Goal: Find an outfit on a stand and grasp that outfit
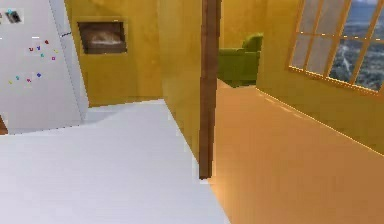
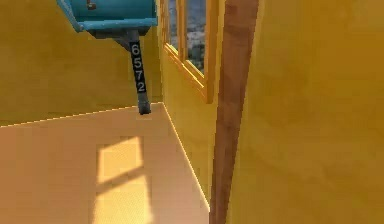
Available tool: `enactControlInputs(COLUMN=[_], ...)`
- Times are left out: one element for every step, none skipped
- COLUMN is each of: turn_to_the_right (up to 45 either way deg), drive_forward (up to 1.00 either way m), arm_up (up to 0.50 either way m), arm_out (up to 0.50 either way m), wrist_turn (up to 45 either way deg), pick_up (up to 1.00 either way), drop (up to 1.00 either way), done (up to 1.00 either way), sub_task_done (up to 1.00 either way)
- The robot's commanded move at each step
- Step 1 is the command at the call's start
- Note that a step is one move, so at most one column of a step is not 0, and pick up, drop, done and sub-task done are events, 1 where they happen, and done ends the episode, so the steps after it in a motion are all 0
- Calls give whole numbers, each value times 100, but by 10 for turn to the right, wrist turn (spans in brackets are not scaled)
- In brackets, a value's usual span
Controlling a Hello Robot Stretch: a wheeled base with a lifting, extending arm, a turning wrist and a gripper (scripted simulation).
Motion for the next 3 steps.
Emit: enactControlInputs(turn_to_the_right=[-180, 0, -450], drive_forward=[0, 10, 0], arm_up=[0, 0, 0], arm_out=[0, 0, 0], wrist_turn=[0, 0, 0], pick_up=[0, 0, 0], drop=[0, 0, 0], done=[0, 0, 0], sub_task_done=[0, 0, 0])
